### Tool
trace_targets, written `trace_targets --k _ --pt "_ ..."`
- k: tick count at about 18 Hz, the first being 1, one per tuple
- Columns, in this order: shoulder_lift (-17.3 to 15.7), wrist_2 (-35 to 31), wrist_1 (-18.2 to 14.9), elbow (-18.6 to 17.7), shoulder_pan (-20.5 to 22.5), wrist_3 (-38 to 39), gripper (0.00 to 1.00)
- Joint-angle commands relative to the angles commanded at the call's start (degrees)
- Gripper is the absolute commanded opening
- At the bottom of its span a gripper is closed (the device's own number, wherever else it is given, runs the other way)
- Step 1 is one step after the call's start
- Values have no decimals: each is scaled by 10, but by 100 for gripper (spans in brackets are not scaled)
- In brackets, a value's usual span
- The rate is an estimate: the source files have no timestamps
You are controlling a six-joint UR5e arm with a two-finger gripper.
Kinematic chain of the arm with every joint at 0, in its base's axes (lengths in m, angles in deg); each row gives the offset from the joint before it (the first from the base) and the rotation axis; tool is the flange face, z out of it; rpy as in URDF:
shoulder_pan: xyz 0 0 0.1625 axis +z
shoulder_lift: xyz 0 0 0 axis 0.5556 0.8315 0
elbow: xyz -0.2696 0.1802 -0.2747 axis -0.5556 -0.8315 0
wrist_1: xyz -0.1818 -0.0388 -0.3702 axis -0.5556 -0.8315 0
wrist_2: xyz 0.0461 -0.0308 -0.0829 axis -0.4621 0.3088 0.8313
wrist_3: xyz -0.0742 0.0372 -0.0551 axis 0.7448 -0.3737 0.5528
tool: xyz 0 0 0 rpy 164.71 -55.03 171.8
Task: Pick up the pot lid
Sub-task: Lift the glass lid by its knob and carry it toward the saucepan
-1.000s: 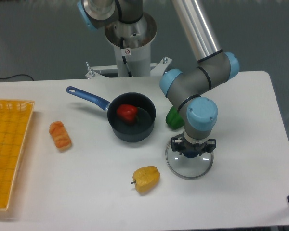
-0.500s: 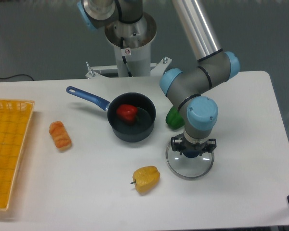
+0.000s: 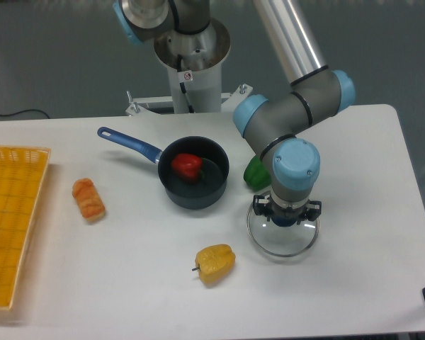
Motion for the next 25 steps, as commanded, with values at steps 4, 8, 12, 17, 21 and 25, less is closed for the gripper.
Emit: trace_targets --k 4,8,12,17,21,25 --pt "-11 5 -32 14 0 -12 63" --pt "-27 6 -78 24 1 -27 63" --pt "-44 32 -84 24 0 -27 63" --pt "-69 47 -113 24 -4 -46 63" --pt "-74 54 -113 24 -18 -50 63" --pt "-81 61 -113 22 -23 -50 63"
